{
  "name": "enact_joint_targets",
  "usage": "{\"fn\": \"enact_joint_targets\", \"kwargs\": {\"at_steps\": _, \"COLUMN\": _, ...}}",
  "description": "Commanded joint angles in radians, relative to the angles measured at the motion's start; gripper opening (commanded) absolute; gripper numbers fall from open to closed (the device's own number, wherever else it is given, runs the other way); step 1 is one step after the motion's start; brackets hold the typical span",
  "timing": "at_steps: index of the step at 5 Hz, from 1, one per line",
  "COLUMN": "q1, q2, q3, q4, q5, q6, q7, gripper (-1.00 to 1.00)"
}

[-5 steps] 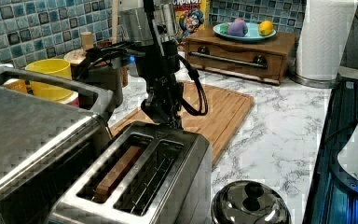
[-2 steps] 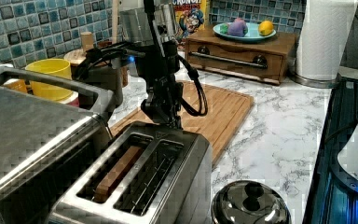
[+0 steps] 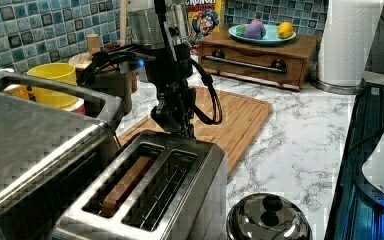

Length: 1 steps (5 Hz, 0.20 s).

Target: Turn on the toaster.

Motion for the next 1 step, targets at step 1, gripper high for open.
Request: {"fn": "enact_joint_targets", "kwargs": {"at_steps": 1, "q1": -0.007, "q2": 0.135, "q3": -0.022, "q4": -0.126, "q5": -0.022, "q6": 0.115, "q7": 0.059, "gripper": -1.0}}
